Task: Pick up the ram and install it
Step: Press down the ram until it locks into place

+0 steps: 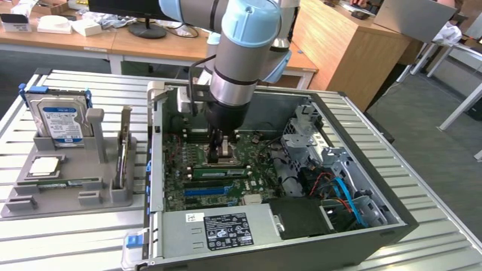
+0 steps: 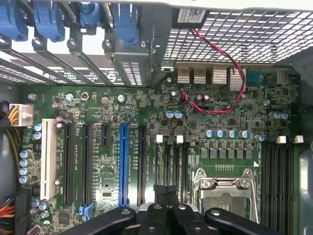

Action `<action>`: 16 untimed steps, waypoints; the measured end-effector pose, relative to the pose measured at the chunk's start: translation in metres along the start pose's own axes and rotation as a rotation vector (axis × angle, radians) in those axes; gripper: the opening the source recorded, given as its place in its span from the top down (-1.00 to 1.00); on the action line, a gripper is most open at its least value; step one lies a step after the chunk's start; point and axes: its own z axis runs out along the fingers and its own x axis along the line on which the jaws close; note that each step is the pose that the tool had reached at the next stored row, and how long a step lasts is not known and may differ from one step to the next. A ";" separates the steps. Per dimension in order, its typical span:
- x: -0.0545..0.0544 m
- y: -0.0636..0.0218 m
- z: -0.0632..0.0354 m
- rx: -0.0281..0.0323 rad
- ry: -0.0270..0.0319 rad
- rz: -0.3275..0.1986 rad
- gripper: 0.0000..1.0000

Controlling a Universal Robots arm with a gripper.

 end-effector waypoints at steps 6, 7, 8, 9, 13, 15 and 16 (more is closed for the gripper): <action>0.000 -0.0002 0.0055 0.0000 -0.0001 0.000 0.80; 0.000 -0.0002 0.0063 0.0001 0.0000 0.000 0.80; 0.000 -0.0002 0.0071 0.0000 -0.0001 0.000 0.80; 0.000 -0.0002 0.0078 0.0000 -0.0001 0.000 0.80; 0.000 -0.0002 0.0081 0.0000 0.0001 0.000 0.80; 0.000 -0.0003 0.0084 0.0001 -0.0001 0.000 0.80; 0.000 -0.0003 0.0091 0.0002 -0.0004 0.000 0.80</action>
